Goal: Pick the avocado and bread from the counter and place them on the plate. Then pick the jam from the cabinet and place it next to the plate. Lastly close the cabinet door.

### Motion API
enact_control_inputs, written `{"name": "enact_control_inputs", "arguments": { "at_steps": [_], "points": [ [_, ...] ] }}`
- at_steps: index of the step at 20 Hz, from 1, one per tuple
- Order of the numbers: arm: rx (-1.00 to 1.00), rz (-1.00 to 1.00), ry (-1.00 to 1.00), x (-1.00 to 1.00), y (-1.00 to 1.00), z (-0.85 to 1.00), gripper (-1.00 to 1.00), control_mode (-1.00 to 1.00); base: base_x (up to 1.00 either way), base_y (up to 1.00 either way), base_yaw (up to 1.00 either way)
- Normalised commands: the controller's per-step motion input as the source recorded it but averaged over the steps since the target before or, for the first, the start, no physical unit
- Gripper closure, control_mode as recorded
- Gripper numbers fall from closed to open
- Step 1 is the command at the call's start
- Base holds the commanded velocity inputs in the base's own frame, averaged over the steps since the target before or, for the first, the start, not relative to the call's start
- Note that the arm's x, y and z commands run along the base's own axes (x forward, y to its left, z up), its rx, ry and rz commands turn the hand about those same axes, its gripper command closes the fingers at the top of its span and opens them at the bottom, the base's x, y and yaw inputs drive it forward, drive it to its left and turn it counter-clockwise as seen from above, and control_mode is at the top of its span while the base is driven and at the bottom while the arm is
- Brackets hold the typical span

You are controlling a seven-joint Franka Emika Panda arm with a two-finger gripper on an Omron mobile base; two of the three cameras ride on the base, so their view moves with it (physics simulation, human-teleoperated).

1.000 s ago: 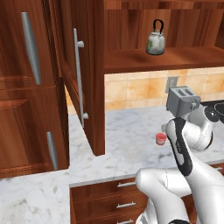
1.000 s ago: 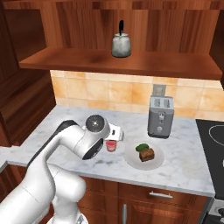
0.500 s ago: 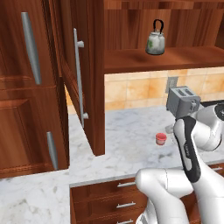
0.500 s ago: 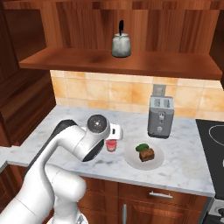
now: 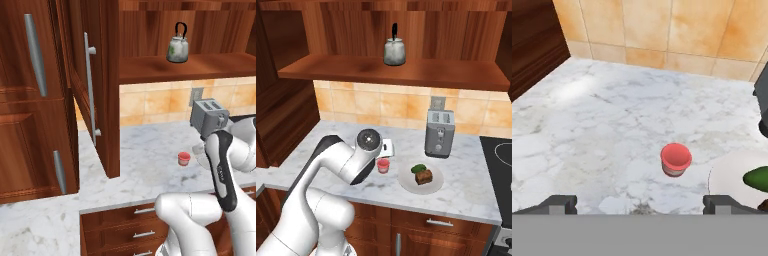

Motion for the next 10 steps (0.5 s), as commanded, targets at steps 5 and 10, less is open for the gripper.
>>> {"name": "enact_control_inputs", "arguments": {
  "at_steps": [5,10],
  "points": [
    [0.00,0.15,0.00,-0.19,0.00,0.12,-1.00,-1.00,0.00,0.00,0.00],
    [0.00,0.18,0.00,-0.23,0.01,0.15,-1.00,-1.00,0.00,0.00,0.00]
  ]
}}
